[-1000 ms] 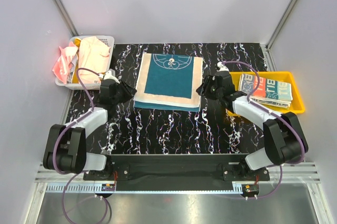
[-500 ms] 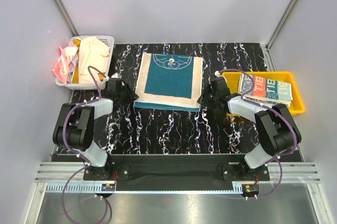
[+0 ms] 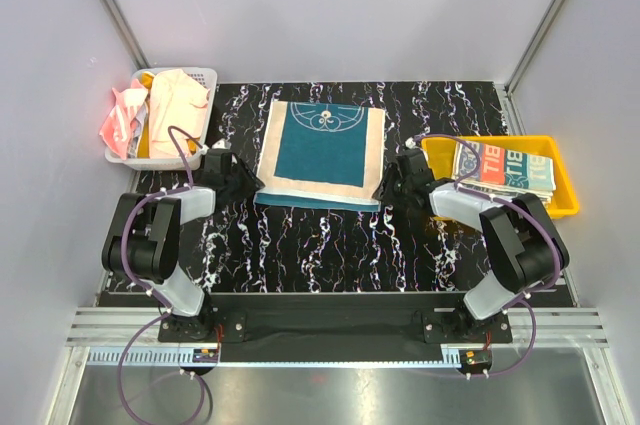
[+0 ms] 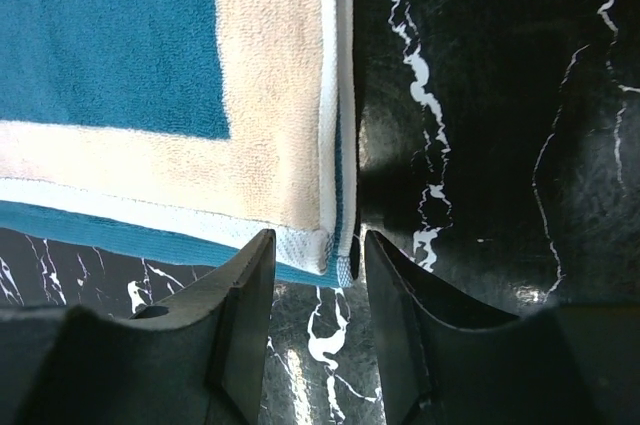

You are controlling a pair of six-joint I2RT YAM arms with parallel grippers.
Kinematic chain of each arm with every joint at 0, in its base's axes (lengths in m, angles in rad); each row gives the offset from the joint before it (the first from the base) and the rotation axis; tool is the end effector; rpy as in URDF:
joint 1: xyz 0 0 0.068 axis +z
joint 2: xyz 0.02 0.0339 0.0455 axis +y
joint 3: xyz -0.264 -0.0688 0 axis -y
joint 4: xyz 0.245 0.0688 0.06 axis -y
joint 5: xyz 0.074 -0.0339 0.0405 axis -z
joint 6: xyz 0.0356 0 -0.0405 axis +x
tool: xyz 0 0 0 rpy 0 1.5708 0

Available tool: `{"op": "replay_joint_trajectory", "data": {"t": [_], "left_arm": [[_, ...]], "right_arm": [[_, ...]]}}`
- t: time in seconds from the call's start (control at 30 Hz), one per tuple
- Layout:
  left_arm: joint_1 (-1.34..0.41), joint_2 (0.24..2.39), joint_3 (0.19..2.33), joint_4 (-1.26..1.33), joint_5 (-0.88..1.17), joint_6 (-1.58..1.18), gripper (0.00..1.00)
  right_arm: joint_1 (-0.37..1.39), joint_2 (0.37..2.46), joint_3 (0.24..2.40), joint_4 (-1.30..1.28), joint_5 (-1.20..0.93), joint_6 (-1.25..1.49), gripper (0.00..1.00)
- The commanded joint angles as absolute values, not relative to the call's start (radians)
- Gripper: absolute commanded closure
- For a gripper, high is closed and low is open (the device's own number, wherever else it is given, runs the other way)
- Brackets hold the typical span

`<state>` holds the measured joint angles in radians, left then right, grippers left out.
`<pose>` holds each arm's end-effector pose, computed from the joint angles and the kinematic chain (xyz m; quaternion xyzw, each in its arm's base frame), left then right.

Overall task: Fold and stack the towels
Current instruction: Fold the towel

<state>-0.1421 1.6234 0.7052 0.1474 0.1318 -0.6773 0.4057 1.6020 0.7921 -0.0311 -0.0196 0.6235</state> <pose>0.3050 -0.0484 0.1428 -0.2183 0.8931 -0.2104 0.3323 0.2880 0.1244 0.1596 0.0980 0.9290 0.1836 0.3061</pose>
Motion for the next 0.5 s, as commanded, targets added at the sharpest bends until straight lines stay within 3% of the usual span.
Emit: {"op": "replay_joint_trajectory", "data": {"t": [0.0,0.17,0.47], "left_arm": [[-0.146,1.617,0.716,0.135,0.14,-0.655,0.58],[-0.146,1.62,0.729,0.132,0.15,-0.652,0.61],[-0.147,1.632,0.747,0.117,0.16,-0.644,0.8]], "right_arm": [[0.428,1.594,0.792,-0.009,-0.021,0.649,0.53],[0.433,1.608,0.798,-0.011,-0.029,0.661,0.55],[0.434,1.631,0.801,-0.009,-0.032,0.672,0.62]]}}
